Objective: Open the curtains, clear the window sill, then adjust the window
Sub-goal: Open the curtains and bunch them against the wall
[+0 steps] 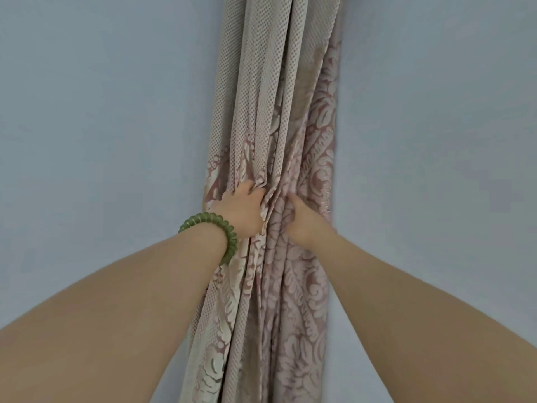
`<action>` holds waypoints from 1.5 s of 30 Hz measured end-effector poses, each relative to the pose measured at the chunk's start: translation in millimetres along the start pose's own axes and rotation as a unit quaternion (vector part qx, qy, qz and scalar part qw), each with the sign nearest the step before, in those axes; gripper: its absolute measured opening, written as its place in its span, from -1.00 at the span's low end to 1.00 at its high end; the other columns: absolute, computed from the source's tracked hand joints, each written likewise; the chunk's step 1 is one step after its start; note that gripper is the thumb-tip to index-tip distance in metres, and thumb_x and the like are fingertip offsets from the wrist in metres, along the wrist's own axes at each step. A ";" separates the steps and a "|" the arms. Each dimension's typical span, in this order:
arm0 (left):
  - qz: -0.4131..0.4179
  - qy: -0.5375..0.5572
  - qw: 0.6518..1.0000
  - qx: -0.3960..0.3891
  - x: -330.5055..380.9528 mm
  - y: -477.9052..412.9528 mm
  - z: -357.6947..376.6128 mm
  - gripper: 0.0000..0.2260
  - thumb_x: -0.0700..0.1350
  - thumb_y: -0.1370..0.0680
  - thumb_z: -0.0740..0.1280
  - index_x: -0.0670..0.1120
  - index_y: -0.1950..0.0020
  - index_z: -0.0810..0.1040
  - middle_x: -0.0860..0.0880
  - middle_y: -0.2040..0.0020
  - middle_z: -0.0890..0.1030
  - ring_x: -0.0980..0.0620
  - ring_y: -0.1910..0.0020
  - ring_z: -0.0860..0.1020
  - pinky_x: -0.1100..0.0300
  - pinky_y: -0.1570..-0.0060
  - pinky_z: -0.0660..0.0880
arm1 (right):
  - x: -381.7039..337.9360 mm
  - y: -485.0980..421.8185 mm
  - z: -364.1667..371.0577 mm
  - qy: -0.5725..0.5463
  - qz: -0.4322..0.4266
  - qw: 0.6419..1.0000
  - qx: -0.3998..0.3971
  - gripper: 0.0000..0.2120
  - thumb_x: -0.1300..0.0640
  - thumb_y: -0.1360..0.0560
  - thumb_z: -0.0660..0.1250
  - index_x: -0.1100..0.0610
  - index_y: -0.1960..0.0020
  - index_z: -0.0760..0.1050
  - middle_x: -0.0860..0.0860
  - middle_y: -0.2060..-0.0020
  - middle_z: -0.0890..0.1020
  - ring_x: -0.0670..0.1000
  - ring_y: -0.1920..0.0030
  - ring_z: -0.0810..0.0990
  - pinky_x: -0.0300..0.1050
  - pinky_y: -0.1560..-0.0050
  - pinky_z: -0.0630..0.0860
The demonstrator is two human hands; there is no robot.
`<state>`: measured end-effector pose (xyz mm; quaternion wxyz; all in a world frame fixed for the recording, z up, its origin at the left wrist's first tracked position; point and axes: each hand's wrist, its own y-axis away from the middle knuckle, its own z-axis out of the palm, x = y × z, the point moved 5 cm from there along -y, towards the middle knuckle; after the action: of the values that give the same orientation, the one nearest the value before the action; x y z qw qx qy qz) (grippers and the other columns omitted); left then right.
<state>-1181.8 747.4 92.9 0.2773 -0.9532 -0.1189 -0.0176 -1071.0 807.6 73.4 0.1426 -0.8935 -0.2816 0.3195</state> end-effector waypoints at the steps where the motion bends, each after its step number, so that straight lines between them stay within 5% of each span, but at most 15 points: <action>1: -0.014 -0.020 1.000 0.013 3.8 6.7 -3.8 -0.47 -0.09 -0.52 0.22 0.02 -0.47 0.14 -0.03 -0.52 0.02 -0.24 -0.44 0.14 -0.15 -0.36 0.19 | 1.3 9.9 2.1 -0.012 0.013 1.000 -0.022 -0.24 0.16 -0.45 0.17 -0.18 -0.52 -0.13 0.12 -0.39 0.39 0.21 -0.32 0.42 0.25 -0.34 0.33; 5: -0.003 -0.083 0.976 0.204 35.8 37.2 -19.2 -0.49 -0.01 -0.49 0.34 -0.13 -0.36 0.26 -0.15 -0.55 -0.07 -0.24 -0.52 -0.03 -0.24 -0.42 0.05 | 13.4 47.0 -18.1 -0.049 0.042 0.998 0.011 -0.20 -0.04 -0.25 0.18 -0.26 -0.46 0.00 0.07 -0.39 0.40 0.21 -0.30 0.44 0.24 -0.33 0.34; 9: 0.059 -0.125 0.942 0.305 71.5 67.9 -26.3 -0.28 -0.15 -0.43 0.37 -0.04 -0.50 0.07 -0.19 -0.56 0.00 -0.30 -0.52 0.01 -0.28 -0.42 -0.03 | 36.9 85.0 -52.6 -0.016 0.089 0.994 0.052 -0.31 -0.04 -0.44 0.28 -0.14 -0.48 0.04 0.13 -0.36 0.37 0.25 -0.31 0.41 0.24 -0.32 0.34; 11: 0.109 -0.169 0.934 0.296 88.3 76.5 -27.7 -0.17 -0.13 -0.37 0.41 0.06 -0.49 -0.01 -0.18 -0.55 0.08 -0.34 -0.50 0.04 -0.30 -0.41 -0.06 | 46.4 99.3 -65.5 -0.024 0.107 0.992 0.066 -0.33 -0.01 -0.46 0.28 -0.13 -0.48 0.04 0.12 -0.34 0.36 0.25 -0.32 0.39 0.24 -0.32 0.34; 14: 0.178 -0.191 0.930 0.257 121.7 95.6 -34.5 -0.33 -0.15 -0.36 0.42 0.02 -0.42 0.25 -0.14 -0.48 0.26 -0.36 -0.50 0.04 -0.36 -0.39 -0.11 | 52.2 125.8 -82.8 -0.041 0.104 0.991 0.078 -0.32 0.05 -0.46 0.25 -0.09 -0.50 0.03 0.12 -0.35 0.35 0.24 -0.32 0.40 0.22 -0.31 0.36; 17: 0.191 -0.152 0.945 0.218 154.3 117.3 -39.9 -0.47 -0.13 -0.47 0.30 -0.02 -0.42 0.26 -0.09 -0.49 0.19 -0.25 -0.53 -0.12 -0.27 -0.41 -0.27 | 61.9 155.8 -94.6 -0.020 0.096 0.993 0.059 -0.32 0.05 -0.49 0.23 -0.11 -0.51 -0.01 0.09 -0.39 0.30 0.22 -0.35 0.37 0.20 -0.34 0.33; 22: 0.200 -0.099 0.962 0.158 217.7 165.6 -44.9 -0.50 -0.13 -0.51 0.22 -0.01 -0.45 0.22 -0.08 -0.51 0.15 -0.12 -0.55 -0.12 -0.16 -0.46 -0.27 | 94.5 220.9 -132.1 -0.009 0.110 0.993 0.045 -0.34 0.09 -0.51 0.22 -0.07 -0.52 0.00 0.11 -0.46 0.24 0.21 -0.43 0.27 0.19 -0.40 0.27; 32: 0.182 0.112 0.976 0.037 341.5 255.7 -54.9 -0.58 -0.11 -0.55 0.20 -0.01 -0.41 0.29 -0.07 -0.39 0.38 -0.10 -0.36 0.35 0.00 -0.29 0.31 | 142.8 349.6 -228.6 0.004 0.165 0.980 0.114 -0.64 0.14 -0.55 0.17 0.05 -0.34 0.37 0.05 -0.25 0.53 0.10 -0.24 0.51 0.03 -0.26 0.46; 38: 0.191 0.243 0.950 -0.042 396.1 299.9 -59.0 -0.63 -0.17 -0.58 0.15 -0.03 -0.39 0.32 -0.05 -0.39 0.35 -0.05 -0.27 0.45 0.10 -0.15 0.40 | 163.8 420.1 -265.6 -0.002 0.192 0.970 0.148 -0.67 0.18 -0.55 0.15 0.08 -0.30 0.40 0.05 -0.19 0.56 0.06 0.07 0.51 -0.10 0.06 0.48; 45: 0.266 0.305 0.907 -0.116 473.8 368.3 -61.5 -0.63 -0.18 -0.56 0.13 -0.04 -0.38 0.33 -0.05 -0.39 0.36 -0.03 -0.28 0.44 0.11 -0.18 0.40 | 201.8 517.8 -306.4 0.012 0.287 0.936 0.201 -0.70 0.11 -0.57 0.13 0.11 -0.27 0.44 0.08 -0.16 0.59 0.03 0.10 0.47 -0.14 0.14 0.41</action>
<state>-632.6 516.2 -1.1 0.1822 -0.9232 0.2318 -0.2465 -529.5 489.9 -19.3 0.2249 -0.8927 0.0591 0.3859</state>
